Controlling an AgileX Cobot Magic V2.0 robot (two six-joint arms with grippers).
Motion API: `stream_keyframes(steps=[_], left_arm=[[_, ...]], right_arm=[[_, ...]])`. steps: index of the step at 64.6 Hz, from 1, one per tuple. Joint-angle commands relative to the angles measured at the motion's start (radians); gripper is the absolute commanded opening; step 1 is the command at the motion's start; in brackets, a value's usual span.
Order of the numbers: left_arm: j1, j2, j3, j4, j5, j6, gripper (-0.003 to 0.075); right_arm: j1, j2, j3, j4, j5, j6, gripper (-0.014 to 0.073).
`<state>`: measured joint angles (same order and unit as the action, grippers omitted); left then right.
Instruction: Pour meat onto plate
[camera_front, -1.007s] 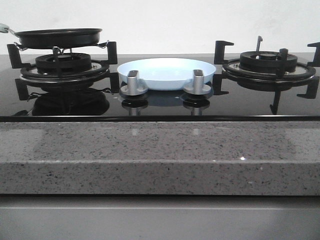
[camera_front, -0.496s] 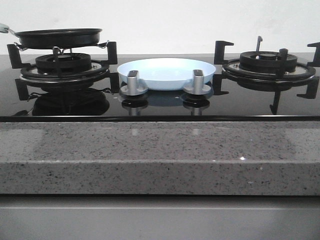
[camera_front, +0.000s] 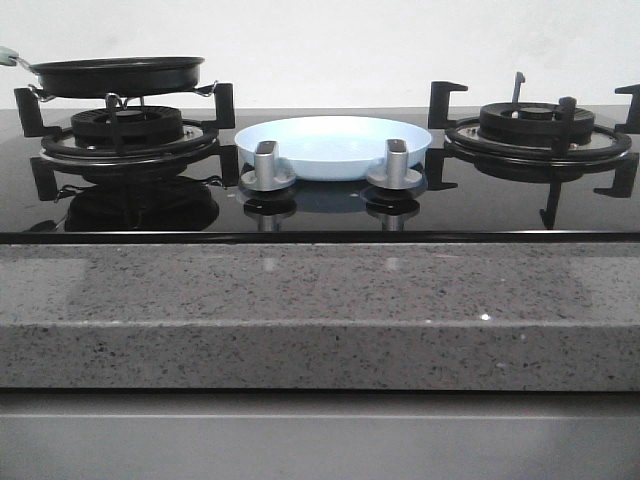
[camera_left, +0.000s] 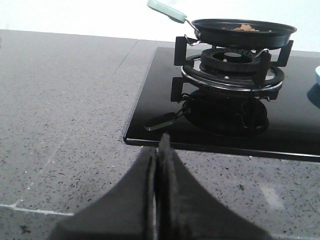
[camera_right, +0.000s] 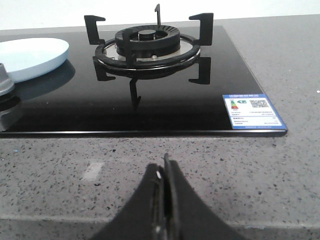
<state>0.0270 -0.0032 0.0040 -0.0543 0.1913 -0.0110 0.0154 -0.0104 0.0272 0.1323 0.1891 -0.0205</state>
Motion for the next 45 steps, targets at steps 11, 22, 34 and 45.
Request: stream_keyframes(steps=[11,22,34,45], left_arm=[[0.003,-0.016,0.005,-0.008,-0.14,-0.01,-0.002],[0.003,-0.016,0.002,-0.01,-0.201,-0.01,-0.002],[0.003,0.025,-0.158,0.025,-0.152,-0.01,-0.002],[0.003,0.253,-0.388,0.033,0.007,-0.01,-0.002]], right_arm=[[-0.005,-0.017,-0.005,-0.013,-0.077,-0.006,-0.0069],[-0.005,-0.017,-0.009,-0.012,-0.122,-0.006,-0.0069],[-0.006,0.008,-0.148,-0.002,-0.03,-0.006,-0.0059],[-0.006,0.176,-0.341,-0.002,0.001,-0.006,-0.0059]])
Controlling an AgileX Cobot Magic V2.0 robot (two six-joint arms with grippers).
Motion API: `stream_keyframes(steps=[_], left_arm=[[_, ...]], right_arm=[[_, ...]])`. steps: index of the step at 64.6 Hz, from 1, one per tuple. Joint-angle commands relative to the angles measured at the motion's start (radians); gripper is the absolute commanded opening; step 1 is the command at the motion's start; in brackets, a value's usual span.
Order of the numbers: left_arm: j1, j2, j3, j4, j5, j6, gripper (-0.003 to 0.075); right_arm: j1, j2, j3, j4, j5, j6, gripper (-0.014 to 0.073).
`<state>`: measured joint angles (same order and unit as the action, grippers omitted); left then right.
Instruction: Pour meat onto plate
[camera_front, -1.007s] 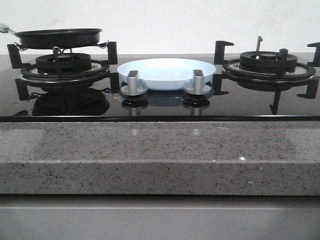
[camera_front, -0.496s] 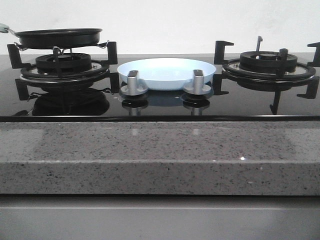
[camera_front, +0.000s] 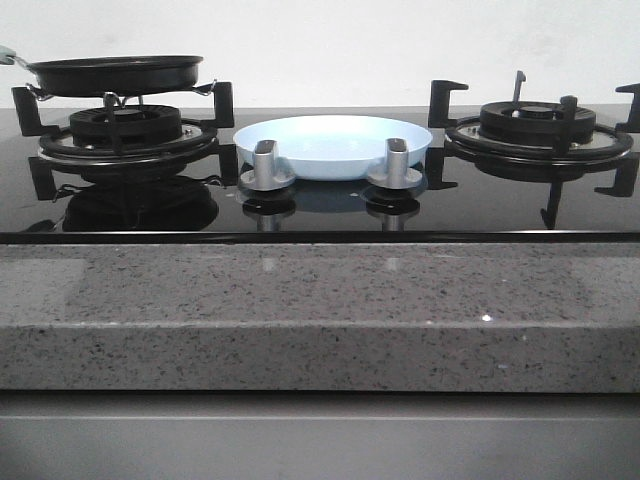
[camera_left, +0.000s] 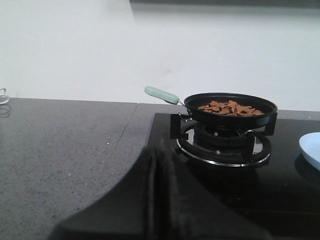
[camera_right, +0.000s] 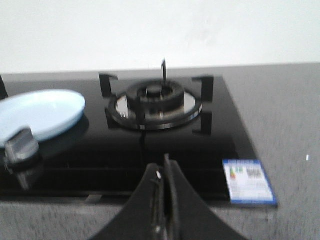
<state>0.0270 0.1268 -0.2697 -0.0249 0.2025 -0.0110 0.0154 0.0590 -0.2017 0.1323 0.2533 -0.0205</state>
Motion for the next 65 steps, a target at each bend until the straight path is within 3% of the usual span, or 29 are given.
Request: stream_keyframes(steps=[1,14,23,30,35,37,45,50,53,65], left_arm=[[0.003,0.148,-0.13,0.003,-0.002,-0.01,-0.002],[0.003,0.462,-0.305,0.003,-0.054,-0.01,-0.002],[0.003,0.559,-0.351,0.003,-0.086,-0.01,-0.002],[0.003,0.583,-0.35,0.003,-0.122,-0.01,-0.0006],[0.003,0.589,-0.35,0.003,-0.133,-0.01,0.0076],[0.003,0.589,-0.35,0.003,-0.138,-0.01,0.0143],[0.003,0.589,-0.35,0.003,-0.14,-0.01,0.0505],[0.003,0.589,-0.348,0.003,-0.14,-0.01,0.0682],[0.003,0.589,-0.348,0.003,-0.138,-0.01,0.0708],[0.003,0.589,-0.348,0.003,-0.138,-0.01,0.0636]], right_arm=[[-0.006,0.127,-0.134,-0.002,-0.063,-0.006,-0.0059],[-0.006,0.426,-0.308,-0.002,-0.051,-0.006,-0.0059],[-0.006,0.578,-0.374,-0.002,-0.068,-0.006,-0.0056],[-0.006,0.628,-0.38,-0.002,-0.107,-0.006,0.002],[-0.006,0.642,-0.38,-0.002,-0.127,-0.006,0.0178],[-0.006,0.642,-0.38,-0.002,-0.131,-0.006,0.0265],[-0.006,0.642,-0.38,-0.002,-0.147,-0.006,0.0507],[-0.006,0.642,-0.38,-0.002,-0.159,-0.006,0.0554],[-0.006,0.642,-0.38,-0.002,-0.166,-0.006,0.0554],[-0.004,0.66,-0.402,0.011,-0.18,-0.006,0.0546]])
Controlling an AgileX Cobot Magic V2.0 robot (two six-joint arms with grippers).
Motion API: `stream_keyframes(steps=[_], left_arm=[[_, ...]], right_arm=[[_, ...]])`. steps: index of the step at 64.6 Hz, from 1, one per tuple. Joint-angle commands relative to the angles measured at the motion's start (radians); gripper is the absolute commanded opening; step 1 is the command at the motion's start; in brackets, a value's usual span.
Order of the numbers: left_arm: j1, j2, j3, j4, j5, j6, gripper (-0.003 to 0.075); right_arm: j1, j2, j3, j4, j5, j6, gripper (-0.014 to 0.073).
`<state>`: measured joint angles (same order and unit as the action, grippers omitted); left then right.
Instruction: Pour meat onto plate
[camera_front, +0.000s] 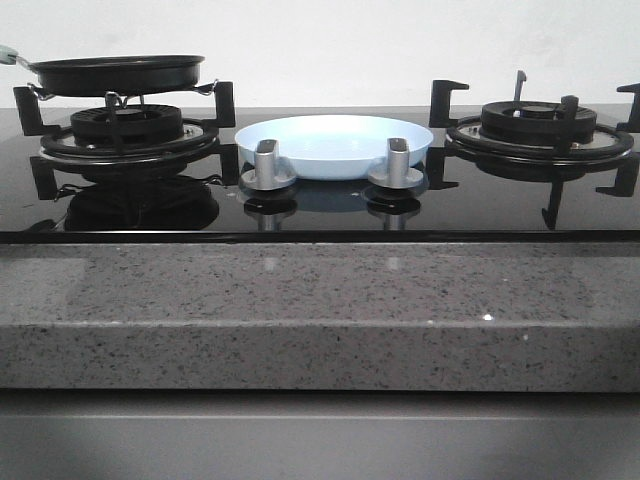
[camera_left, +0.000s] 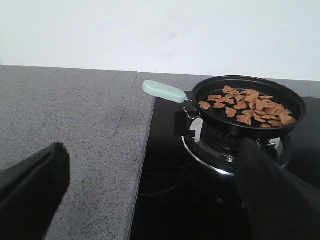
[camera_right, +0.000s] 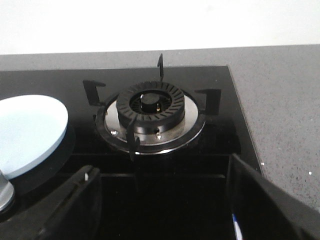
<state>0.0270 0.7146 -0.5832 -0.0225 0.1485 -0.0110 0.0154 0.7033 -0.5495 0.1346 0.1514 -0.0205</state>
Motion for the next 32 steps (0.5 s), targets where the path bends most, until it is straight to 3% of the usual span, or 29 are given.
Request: stream_keyframes(steps=[1,32], left_arm=[[0.003,0.001,-0.035,0.001,-0.084,-0.01,0.0631],[0.003,0.001,-0.035,0.001,-0.086,-0.01,0.0517]], right_arm=[[-0.004,0.02,-0.063,0.011,-0.068,-0.006,0.0542],[0.18,0.647,-0.724,0.013,0.432,-0.006,0.0517]])
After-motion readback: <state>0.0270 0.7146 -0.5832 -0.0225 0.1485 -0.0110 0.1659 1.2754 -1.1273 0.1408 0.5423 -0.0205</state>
